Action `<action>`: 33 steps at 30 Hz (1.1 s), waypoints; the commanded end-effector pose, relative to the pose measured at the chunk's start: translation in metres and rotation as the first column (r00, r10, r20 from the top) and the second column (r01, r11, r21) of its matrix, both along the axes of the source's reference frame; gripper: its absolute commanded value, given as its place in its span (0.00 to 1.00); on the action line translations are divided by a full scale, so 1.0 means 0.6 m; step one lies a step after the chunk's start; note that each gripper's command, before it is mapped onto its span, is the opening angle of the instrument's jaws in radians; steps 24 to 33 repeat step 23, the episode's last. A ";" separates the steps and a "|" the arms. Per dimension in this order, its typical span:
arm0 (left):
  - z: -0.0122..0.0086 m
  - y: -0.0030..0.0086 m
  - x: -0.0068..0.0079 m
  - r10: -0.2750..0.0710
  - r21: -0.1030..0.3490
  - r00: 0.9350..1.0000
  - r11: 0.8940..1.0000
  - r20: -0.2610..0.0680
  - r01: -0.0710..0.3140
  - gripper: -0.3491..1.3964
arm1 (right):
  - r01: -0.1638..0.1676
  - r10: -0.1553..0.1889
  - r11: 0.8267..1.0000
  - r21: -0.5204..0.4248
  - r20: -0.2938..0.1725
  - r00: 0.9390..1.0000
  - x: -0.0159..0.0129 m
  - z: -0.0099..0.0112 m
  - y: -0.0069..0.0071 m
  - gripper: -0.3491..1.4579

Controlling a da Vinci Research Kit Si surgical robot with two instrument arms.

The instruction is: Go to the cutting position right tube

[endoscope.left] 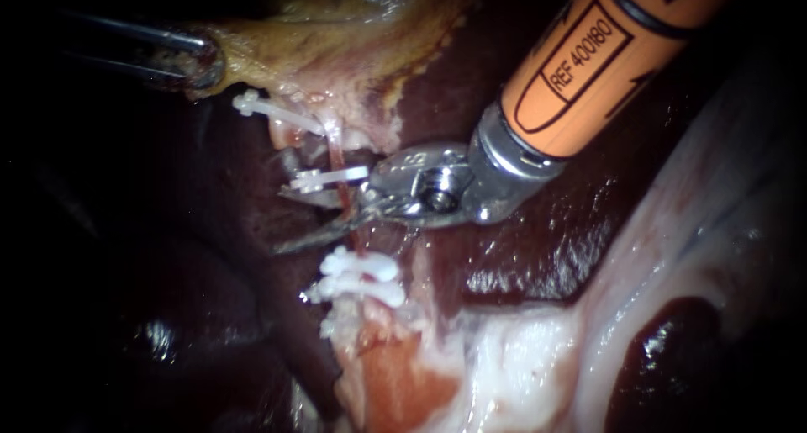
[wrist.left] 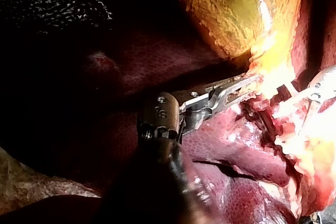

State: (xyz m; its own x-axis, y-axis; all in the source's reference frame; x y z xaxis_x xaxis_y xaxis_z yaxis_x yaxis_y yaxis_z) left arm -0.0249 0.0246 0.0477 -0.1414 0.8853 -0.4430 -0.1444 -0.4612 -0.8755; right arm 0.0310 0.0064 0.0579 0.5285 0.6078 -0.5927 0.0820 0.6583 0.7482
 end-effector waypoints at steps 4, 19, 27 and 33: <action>0.0000 0.0000 0.0000 0.000 0.000 1.000 1.000 0.000 0.000 0.00 | 0.017 -0.016 0.999 0.029 -0.040 0.999 0.0003 -0.0016 -0.0010 0.98; 0.0000 0.0000 0.0000 0.000 0.000 1.000 1.000 0.000 0.000 0.00 | 0.059 -0.053 0.995 0.075 -0.088 0.995 0.0006 -0.0033 -0.0011 0.95; 0.0000 0.0000 0.0000 0.000 0.000 1.000 1.000 0.000 0.000 0.00 | 0.059 -0.052 0.995 0.075 -0.087 0.995 0.0005 -0.0031 -0.0010 0.95; 0.0000 0.0000 0.0000 0.000 0.000 1.000 1.000 0.000 0.000 0.00 | 0.059 -0.052 0.995 0.075 -0.087 0.995 0.0005 -0.0031 -0.0010 0.95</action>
